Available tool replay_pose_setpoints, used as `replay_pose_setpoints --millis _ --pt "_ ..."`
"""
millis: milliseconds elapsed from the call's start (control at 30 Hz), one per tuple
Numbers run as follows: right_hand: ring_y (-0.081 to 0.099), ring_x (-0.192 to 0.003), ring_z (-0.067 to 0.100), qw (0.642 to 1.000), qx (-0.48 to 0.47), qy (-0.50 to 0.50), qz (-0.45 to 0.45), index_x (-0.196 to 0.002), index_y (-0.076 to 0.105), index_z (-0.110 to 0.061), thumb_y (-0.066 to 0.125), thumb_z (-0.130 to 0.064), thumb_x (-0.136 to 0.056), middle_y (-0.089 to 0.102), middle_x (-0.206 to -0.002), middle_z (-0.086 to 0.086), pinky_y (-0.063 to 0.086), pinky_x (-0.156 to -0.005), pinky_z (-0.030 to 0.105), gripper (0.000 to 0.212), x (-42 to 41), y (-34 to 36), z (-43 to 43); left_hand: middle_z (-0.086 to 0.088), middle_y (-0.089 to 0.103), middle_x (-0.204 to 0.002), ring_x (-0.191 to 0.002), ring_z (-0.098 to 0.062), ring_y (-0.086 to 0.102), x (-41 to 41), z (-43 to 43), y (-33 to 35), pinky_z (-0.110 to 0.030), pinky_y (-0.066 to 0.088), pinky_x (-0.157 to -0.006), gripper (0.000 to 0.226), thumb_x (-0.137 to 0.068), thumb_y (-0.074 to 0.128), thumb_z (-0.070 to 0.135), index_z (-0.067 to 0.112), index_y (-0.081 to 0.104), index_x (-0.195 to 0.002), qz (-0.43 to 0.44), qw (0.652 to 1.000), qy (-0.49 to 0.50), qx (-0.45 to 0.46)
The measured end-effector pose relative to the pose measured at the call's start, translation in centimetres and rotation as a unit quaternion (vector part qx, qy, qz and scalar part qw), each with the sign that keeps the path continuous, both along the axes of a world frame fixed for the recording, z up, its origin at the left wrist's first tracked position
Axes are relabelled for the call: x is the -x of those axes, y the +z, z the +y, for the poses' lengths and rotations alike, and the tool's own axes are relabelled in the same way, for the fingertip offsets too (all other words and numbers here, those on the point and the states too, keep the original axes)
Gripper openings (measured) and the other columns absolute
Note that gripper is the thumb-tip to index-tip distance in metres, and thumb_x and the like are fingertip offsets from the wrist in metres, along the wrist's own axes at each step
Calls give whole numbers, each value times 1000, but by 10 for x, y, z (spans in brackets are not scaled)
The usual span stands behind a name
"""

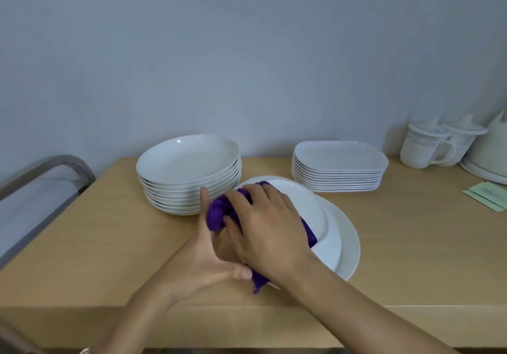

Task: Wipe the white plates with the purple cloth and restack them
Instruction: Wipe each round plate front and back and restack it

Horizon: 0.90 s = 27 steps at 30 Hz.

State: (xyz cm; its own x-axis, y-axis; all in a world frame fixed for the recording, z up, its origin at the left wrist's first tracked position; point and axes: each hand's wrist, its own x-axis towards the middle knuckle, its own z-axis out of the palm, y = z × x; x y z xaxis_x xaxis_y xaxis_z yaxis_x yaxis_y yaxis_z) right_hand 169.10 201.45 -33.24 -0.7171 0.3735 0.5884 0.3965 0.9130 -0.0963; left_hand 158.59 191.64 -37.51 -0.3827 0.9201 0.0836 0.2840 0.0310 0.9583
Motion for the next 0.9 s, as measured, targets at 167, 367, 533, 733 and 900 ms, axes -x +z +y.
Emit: replay_pose_setpoints --millis 167,367,533,733,900 --pt "54 -100 33 996 52 -17 -66 -108 59 -16 45 -34 -90 61 -106 10 41 -78 37 29 26 20 24 19 18 -161 -145 10 16 -7 4 -4 -25 19 -121 155 -35 86 74 61 -37 -128 10 1000 22 -18" --pt "58 -100 34 978 193 -44 -65 -106 59 -14 48 -36 -90 65 -105 11 44 -77 36 29 38 25 81 38 31 -149 -141 8 28 -22 18 -5 -19 36 -110 147 -42 99 41 70 -8 -138 56 997 15 -47" --pt "58 -98 28 964 260 -44 -17 -118 59 -20 48 -39 -94 64 -104 7 42 -75 32 32 4 14 115 33 36 -148 -139 7 32 -25 18 0 -30 34 -114 120 -47 93 42 56 25 -145 102 992 42 -57" --pt "50 -116 17 976 214 -26 -8 -131 53 -27 52 -39 -92 58 -126 -5 35 -88 25 41 -51 -6 100 37 27 -149 -132 24 24 -26 16 0 3 25 -98 118 -35 86 56 65 16 -130 103 991 81 -12" --pt "48 -109 3 973 197 116 3 -122 61 -26 51 -49 -85 60 -115 -15 29 -87 7 45 -59 -7 62 26 29 -155 -141 7 28 -26 16 -2 -29 33 -116 140 -34 87 55 43 16 -154 100 991 92 11"
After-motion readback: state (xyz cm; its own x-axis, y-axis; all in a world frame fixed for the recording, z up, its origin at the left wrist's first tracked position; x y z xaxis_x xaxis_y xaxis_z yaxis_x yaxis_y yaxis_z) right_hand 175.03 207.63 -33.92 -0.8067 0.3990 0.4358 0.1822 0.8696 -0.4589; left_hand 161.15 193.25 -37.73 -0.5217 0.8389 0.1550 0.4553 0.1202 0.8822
